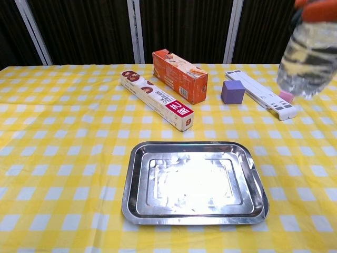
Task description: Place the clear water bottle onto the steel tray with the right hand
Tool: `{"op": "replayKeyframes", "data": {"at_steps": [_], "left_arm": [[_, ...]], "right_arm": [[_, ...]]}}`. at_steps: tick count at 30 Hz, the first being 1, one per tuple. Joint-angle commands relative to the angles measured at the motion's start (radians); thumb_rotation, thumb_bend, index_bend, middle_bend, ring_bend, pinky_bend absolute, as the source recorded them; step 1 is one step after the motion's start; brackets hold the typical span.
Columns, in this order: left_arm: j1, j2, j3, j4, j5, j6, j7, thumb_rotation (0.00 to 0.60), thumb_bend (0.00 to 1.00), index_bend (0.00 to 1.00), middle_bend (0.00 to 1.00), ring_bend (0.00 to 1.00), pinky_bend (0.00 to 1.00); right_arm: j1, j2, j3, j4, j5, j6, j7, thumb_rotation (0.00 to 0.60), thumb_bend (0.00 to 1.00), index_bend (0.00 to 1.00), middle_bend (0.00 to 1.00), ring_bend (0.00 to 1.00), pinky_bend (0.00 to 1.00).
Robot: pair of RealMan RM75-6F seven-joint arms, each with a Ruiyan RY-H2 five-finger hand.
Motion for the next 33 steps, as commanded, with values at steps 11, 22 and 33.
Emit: {"op": "replayKeyframes", "data": {"at_steps": [11,22,33], "left_arm": [[0.0,0.003,-0.002,0.003,-0.003,0.0,-0.008,0.6,0.19,0.11,0.0,0.0,0.0],[0.0,0.003,-0.002,0.003,-0.003,-0.001,-0.009,0.6,0.19,0.11,0.0,0.0,0.0],[-0.001,-0.009,0.004,-0.008,0.006,-0.002,0.027,0.6,0.19,0.11,0.0,0.0,0.0]], "right_arm": [[-0.031,-0.231,-0.169,0.301,-0.152,-0.083,0.155,0.6,0.33,0.85,0.61,0.29,0.0],[-0.099,-0.087,-0.153,0.427,-0.178,-0.028,0.341,0.6,0.33,0.85,0.61,0.29,0.0],[-0.177,0.036,-0.173,0.621,-0.259,0.003,0.642,0.6,0.33,0.85,0.61,0.29,0.0]]}}
